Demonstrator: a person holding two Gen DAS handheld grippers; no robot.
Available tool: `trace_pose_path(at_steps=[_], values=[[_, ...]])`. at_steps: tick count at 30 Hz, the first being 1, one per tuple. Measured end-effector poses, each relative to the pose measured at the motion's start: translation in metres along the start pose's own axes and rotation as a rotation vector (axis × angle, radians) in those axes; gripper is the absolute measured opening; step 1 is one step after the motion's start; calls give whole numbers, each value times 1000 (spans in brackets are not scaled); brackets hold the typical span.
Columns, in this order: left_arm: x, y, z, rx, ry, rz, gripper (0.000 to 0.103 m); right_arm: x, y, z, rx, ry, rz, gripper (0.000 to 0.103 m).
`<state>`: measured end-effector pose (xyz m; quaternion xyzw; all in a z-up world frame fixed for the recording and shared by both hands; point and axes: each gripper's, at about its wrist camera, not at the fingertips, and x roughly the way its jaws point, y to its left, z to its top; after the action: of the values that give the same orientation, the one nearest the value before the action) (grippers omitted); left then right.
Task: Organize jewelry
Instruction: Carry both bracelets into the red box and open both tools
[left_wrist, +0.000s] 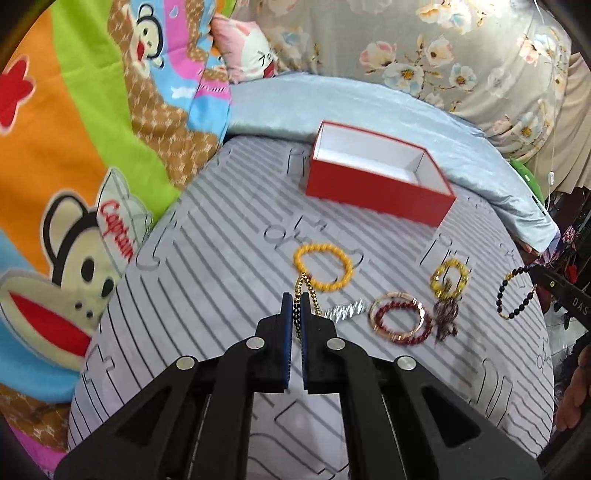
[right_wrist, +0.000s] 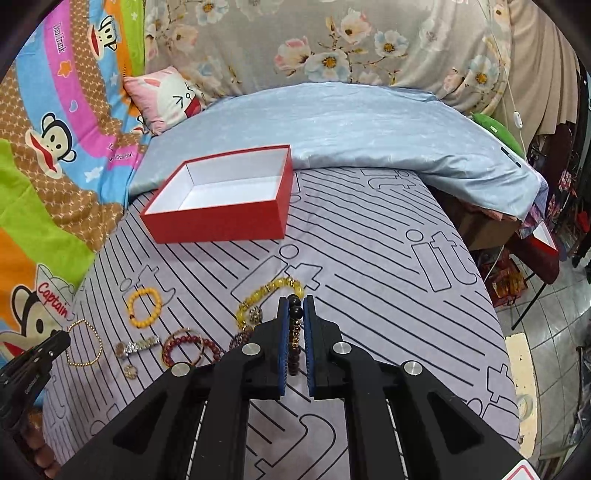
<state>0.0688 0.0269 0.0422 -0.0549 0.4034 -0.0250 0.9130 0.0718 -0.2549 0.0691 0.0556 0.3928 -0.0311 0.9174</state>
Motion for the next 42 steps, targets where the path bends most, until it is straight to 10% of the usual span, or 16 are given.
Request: trace_pose_path(at_steps=[15,26,42], values=[[24,-39,107,64,-116,-89,4,38,24,82,-32,-27,99,7],[116,-68,191,87,-96,-132,4,115,50,159,-46,-7,152,7],[216,-82,218,96,7,-101,13,217,47,189,-30,91,147,12]])
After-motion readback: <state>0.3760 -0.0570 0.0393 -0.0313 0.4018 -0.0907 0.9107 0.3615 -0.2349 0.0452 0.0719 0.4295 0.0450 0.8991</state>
